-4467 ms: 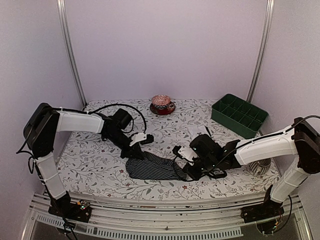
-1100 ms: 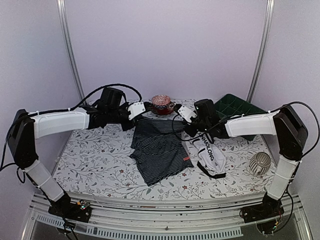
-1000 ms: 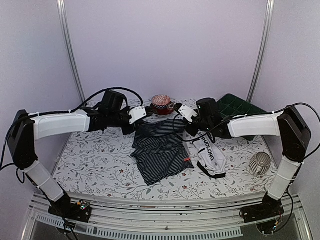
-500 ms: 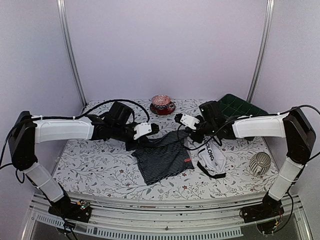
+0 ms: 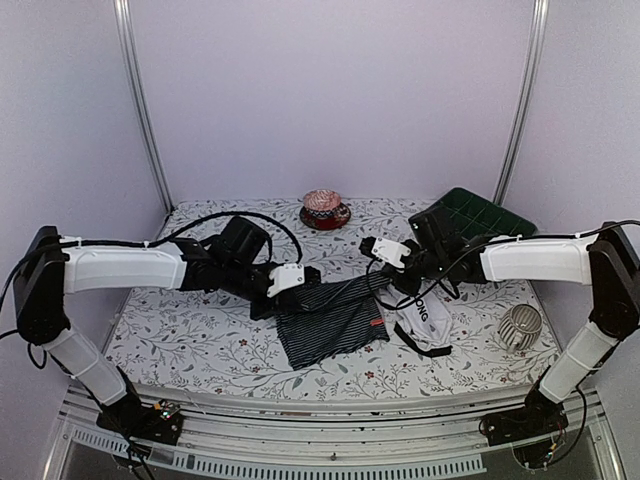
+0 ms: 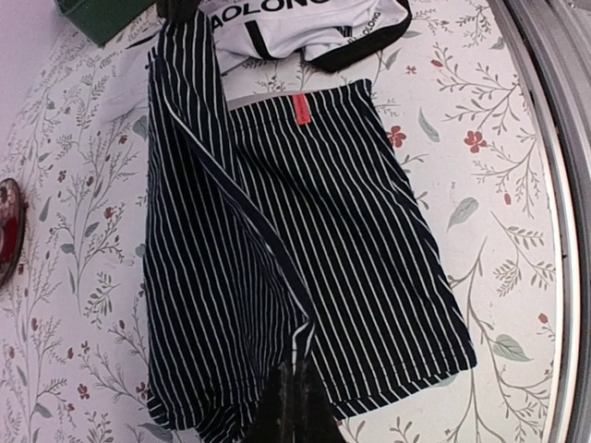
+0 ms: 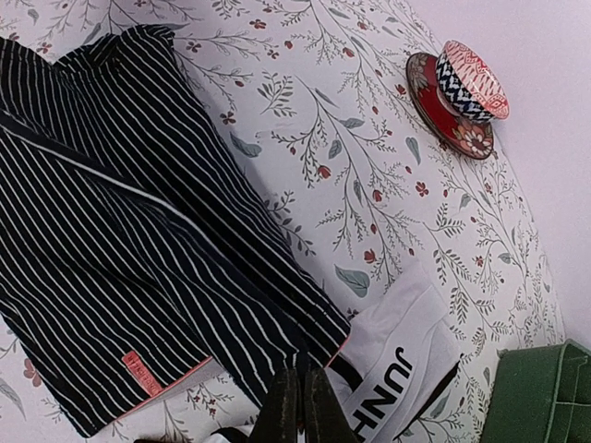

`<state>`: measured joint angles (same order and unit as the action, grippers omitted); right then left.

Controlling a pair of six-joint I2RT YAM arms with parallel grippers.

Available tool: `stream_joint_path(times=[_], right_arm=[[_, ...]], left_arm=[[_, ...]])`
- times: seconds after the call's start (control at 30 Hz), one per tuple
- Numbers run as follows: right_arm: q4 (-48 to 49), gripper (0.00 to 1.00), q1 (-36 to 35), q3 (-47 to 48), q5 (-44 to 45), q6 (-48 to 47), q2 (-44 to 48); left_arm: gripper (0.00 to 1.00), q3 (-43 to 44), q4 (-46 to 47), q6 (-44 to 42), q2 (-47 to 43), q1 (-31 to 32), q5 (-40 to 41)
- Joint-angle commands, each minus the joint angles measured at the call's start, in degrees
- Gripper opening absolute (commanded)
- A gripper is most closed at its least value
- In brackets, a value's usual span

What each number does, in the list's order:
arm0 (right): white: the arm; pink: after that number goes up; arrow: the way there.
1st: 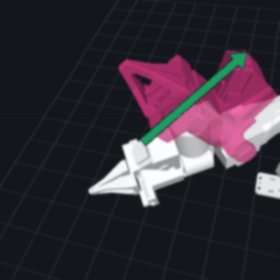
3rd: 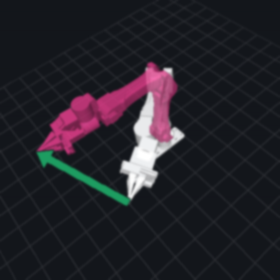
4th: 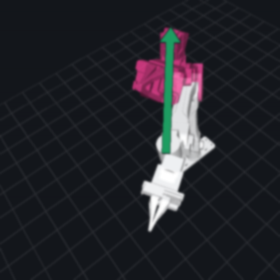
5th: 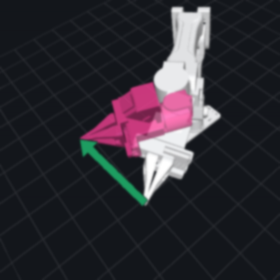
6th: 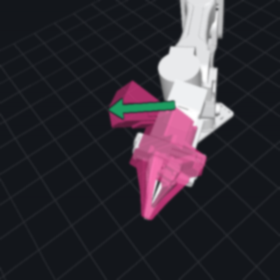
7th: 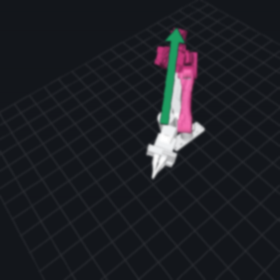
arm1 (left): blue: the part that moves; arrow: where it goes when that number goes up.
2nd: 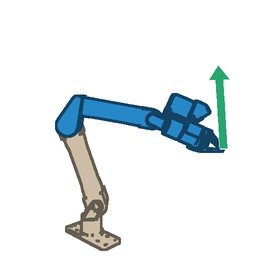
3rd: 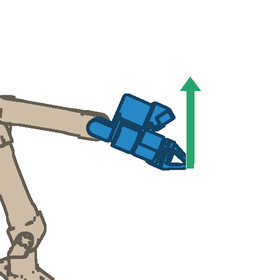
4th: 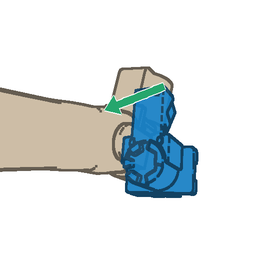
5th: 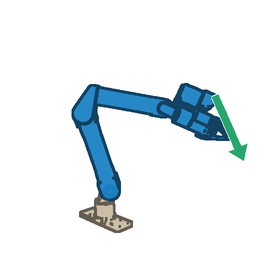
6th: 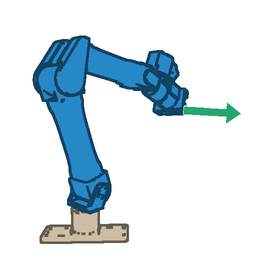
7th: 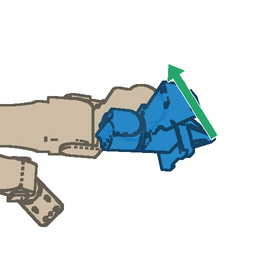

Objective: Roll the underwear
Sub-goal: Fold the underwear at the center of the board.

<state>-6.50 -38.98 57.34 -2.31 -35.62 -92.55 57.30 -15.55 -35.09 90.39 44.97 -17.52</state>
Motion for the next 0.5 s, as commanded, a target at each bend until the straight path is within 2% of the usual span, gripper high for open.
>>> stream_joint_path(times=[0.0, 0.47], right_arm=[[-2.69, 0.02, 0.05, -0.37, -1.26, 1.61, -1.11], [-4.32, 0.02, -4.76, -3.2, -0.47, 5.37, -2.54]], left_arm=[[0.0, -1.21, -2.55, 0.31, -0.39, 1.61, -1.38], [0.0, -2.37, -6.36, -0.16, 1.02, 3.61, -1.32]])
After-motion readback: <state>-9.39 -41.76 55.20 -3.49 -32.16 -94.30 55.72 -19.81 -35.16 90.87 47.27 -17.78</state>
